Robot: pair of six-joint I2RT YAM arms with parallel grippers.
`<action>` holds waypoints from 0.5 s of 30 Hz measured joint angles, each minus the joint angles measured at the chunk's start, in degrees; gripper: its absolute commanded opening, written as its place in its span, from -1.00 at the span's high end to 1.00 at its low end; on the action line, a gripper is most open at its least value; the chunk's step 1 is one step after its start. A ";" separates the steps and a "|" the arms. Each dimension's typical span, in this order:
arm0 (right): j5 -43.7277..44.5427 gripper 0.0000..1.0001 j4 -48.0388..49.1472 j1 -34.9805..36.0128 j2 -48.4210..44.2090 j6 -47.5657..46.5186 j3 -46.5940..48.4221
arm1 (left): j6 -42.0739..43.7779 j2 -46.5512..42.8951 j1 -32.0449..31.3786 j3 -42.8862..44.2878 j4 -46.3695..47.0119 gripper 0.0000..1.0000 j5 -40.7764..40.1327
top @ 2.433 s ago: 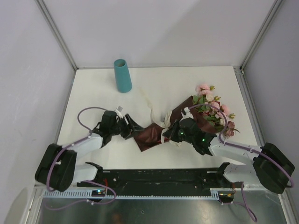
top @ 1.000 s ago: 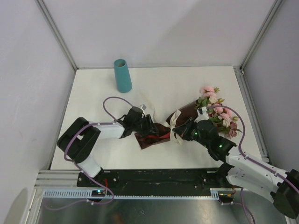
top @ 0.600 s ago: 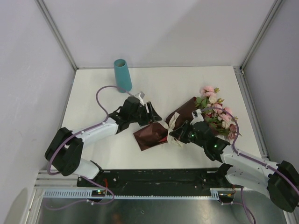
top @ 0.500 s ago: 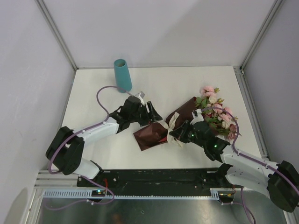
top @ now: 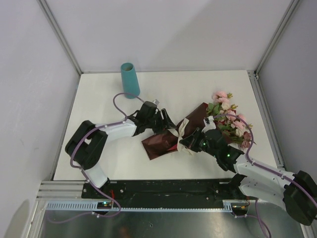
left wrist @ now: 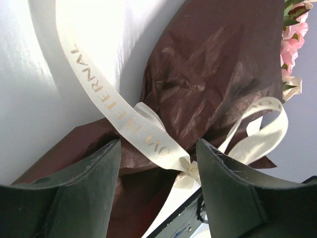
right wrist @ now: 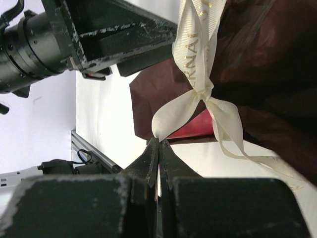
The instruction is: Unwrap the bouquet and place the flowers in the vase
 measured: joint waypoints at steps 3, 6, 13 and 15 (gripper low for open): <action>0.00 1.00 0.20 0.13 0.24 0.00 -0.24 | 0.00 2.43 0.00 1.70 0.87 -0.23 0.81; 0.00 1.00 0.20 0.15 0.57 0.00 -0.26 | -0.02 3.91 0.00 2.16 1.29 -0.07 1.09; 0.00 1.00 0.22 0.31 0.92 -0.07 -0.26 | -0.20 4.11 -0.02 2.19 1.40 0.43 1.44; 0.00 1.00 0.20 0.31 0.98 -0.09 -0.26 | -0.50 4.11 -0.02 2.27 1.42 0.59 1.62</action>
